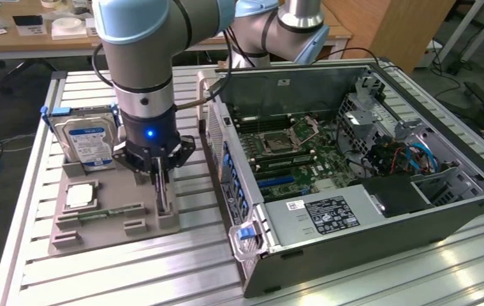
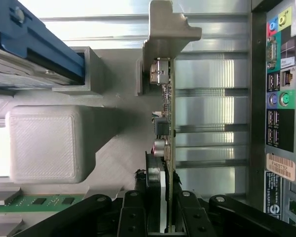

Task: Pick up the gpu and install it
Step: 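Pick up the gpu and move the gpu toward the slot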

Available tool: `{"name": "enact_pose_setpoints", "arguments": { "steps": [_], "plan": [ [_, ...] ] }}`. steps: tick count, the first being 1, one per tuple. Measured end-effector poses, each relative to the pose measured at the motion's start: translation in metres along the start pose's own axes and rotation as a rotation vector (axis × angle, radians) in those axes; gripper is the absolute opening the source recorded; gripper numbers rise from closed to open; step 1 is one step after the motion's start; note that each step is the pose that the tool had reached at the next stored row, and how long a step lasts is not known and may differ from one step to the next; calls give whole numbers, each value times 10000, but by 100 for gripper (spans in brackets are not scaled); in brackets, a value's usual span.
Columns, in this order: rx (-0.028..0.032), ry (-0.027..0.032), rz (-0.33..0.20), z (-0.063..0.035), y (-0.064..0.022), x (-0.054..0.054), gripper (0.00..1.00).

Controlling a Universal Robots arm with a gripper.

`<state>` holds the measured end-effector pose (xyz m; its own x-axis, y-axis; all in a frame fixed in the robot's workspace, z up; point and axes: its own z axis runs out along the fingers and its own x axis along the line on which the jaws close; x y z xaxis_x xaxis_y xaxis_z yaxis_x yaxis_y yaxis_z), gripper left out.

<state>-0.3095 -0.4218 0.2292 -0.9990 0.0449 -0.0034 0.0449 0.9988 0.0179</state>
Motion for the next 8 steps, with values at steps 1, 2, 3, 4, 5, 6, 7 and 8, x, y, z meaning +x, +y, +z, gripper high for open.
{"name": "enact_pose_setpoints", "arguments": {
  "steps": [1,2,3,4,5,6,7,8],
  "plan": [
    [-6,0,-1,-10,0,-1,28],
    [-14,1,-2,-22,0,-1,28],
    [-20,1,-1,-35,0,-1,28],
    [-30,2,-1,-49,1,-1,28],
    [-35,2,-1,-66,1,-1,28],
    [-39,2,-1,-85,1,-1,28],
    [-42,2,-1,-100,2,-1,28],
    [-44,2,-1,-112,2,-1,28]
  ]
}}
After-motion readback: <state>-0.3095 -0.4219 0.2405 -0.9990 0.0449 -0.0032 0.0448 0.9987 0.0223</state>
